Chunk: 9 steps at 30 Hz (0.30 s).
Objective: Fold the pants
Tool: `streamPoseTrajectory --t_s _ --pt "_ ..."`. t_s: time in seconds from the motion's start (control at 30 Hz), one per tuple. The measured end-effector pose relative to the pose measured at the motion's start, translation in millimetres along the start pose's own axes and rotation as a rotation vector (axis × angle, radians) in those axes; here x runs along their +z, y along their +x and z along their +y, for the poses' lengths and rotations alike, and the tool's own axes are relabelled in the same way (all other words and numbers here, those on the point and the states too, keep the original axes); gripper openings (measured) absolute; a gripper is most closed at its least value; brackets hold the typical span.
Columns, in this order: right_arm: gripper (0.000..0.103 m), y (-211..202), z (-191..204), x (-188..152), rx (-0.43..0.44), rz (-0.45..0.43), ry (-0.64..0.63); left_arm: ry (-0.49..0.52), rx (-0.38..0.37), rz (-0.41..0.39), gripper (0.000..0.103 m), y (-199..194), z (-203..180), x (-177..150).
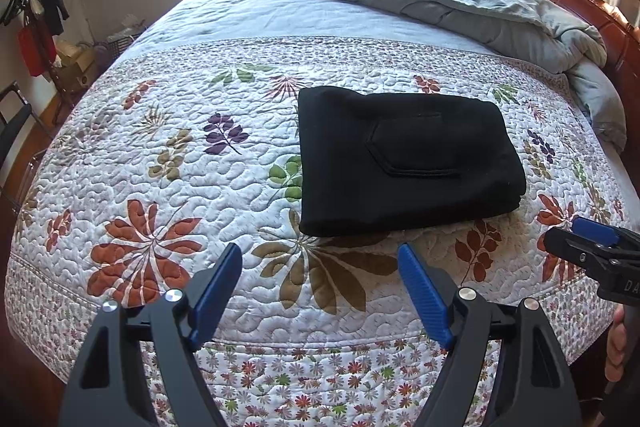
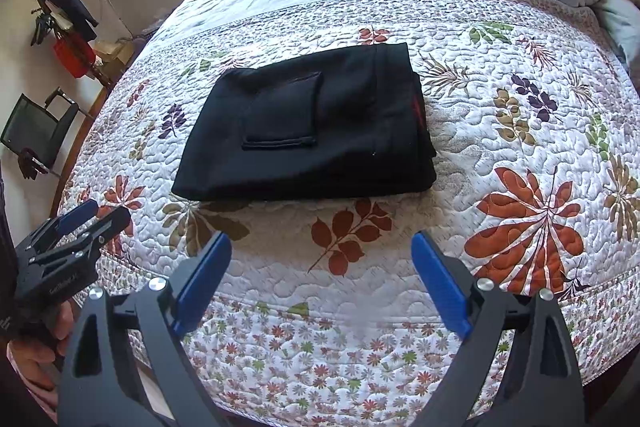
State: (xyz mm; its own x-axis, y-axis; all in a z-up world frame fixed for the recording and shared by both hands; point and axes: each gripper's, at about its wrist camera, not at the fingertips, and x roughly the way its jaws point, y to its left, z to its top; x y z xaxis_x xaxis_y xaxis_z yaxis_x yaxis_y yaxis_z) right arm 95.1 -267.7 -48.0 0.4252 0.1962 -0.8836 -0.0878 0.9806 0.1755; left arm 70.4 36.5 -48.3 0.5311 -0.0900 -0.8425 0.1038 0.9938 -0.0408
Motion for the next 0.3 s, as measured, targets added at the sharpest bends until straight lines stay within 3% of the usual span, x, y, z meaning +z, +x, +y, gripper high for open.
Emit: streamPoseTrajectory --t_s 0.3 --pt "0.091 4.3 -6.4 -1.8 0.003 0.010 0.022 -0.018 -0.005 0.018 0.085 1.5 1.5 -0.3"
